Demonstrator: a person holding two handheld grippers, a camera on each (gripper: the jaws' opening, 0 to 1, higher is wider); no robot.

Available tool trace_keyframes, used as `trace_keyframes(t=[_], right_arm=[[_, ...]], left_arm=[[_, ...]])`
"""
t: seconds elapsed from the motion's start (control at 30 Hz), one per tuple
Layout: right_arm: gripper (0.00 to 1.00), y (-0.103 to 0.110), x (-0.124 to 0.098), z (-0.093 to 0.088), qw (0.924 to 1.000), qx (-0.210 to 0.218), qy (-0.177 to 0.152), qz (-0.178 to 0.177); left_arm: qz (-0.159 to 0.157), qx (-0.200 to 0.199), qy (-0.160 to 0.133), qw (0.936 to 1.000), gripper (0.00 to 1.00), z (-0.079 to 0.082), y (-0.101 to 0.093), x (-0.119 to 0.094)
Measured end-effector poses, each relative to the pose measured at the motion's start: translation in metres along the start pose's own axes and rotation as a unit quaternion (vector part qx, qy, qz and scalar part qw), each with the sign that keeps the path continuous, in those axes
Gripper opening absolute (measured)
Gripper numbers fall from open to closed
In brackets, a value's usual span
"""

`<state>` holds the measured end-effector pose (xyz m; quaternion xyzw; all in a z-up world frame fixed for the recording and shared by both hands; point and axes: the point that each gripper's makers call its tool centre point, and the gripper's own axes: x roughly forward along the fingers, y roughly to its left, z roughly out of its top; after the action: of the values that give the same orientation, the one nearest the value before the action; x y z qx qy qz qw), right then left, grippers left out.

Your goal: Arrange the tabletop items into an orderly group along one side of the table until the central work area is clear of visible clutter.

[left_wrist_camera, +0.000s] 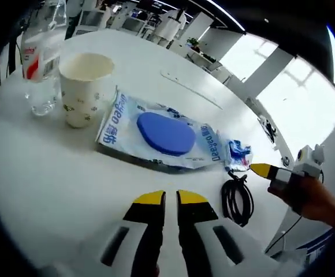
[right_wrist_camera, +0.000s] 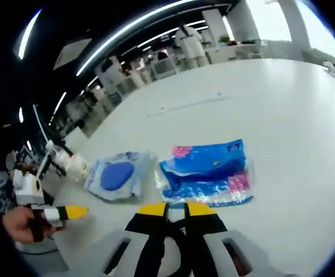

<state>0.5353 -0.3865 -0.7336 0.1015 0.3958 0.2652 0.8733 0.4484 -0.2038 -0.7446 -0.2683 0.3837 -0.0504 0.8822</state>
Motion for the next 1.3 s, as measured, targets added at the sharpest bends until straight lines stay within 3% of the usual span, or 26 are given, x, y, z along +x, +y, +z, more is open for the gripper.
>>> trace_keyframes(t=[0.3,0.83,1.07,1.17,1.3], right_arm=[[0.12,-0.01,-0.018,-0.029,0.9998,0.019,0.011,-0.004],[0.11,-0.008,-0.027,-0.058,0.9991,0.035,0.022,-0.003],[0.08,-0.003,-0.024,-0.067,0.9987,0.043,0.028,0.0],[0.05,-0.003,-0.023,-0.066,0.9991,0.037,0.022,-0.002],[0.05,0.0,-0.021,-0.066,0.9993,0.029,0.024,0.005]], left_arm=[[-0.026,0.012,0.022,0.9993,0.09,-0.018,-0.036,0.015],[-0.065,0.032,0.054,0.9959,0.13,-0.049,-0.088,0.033],[-0.052,0.034,0.064,0.996,0.07,-0.059,-0.086,0.04],[-0.048,0.01,0.063,0.9968,0.01,-0.057,-0.086,0.04],[-0.036,0.002,0.062,0.9974,0.0,-0.058,-0.083,0.039]])
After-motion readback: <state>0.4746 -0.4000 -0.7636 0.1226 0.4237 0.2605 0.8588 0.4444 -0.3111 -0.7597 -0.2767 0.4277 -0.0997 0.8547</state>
